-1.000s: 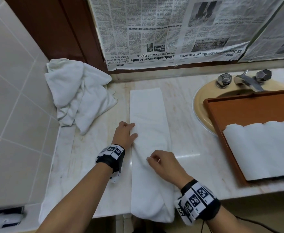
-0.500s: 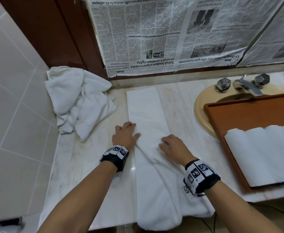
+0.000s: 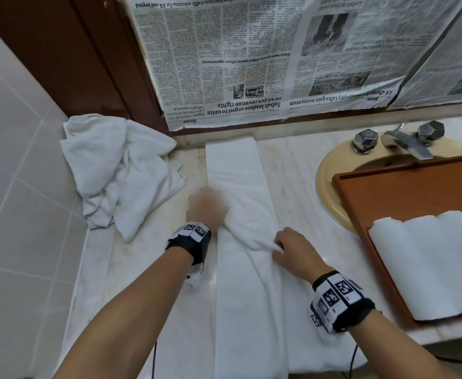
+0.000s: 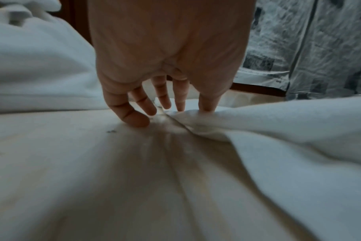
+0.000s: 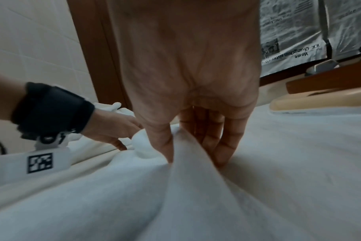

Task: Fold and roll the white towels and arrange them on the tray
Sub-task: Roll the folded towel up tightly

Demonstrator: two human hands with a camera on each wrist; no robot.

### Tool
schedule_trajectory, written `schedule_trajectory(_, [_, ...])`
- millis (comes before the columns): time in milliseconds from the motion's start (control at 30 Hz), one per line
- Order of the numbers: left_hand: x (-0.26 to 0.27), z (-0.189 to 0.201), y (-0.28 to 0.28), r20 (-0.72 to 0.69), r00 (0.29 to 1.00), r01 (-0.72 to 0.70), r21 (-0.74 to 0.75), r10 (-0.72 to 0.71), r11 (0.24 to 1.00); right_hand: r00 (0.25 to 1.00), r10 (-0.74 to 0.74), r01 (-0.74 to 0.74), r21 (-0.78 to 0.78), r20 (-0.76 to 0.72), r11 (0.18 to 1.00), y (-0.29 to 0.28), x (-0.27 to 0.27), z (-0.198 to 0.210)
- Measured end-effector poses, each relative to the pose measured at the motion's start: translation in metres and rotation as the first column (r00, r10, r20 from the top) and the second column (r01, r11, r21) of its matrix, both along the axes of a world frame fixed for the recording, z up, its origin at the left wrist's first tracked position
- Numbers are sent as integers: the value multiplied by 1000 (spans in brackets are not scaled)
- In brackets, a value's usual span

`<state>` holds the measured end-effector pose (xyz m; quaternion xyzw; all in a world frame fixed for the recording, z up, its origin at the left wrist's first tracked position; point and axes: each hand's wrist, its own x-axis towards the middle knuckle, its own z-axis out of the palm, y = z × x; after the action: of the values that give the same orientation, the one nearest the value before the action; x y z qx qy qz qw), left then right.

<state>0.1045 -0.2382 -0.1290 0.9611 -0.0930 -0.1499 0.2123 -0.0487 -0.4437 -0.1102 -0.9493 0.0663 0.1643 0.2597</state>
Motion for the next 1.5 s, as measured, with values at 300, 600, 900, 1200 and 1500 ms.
schedule_trajectory(300, [-30, 3, -4, -67, 992, 109, 52, -105, 993, 993, -114, 115, 39, -26, 993, 0, -39, 30])
schedule_trajectory(600, [-22, -10, -2, -181, 975, 146, 84, -129, 986, 996, 33, -46, 155, 83, 987, 63, -129, 63])
schedule_trajectory(900, [-33, -22, 18, -95, 979, 177, -17, -178, 984, 990, 134, -128, 114, -48, 985, 125, -165, 25])
schedule_trajectory(1200, [-71, -5, 18, -5, 999, 43, -88, -43, 995, 997, -31, 48, 248, -71, 968, 103, -174, 22])
schedule_trajectory(1500, [-170, -6, 41, -12, 998, 58, -83, -59, 995, 949, -11, 5, 18, 315, 1000, 56, -99, -4])
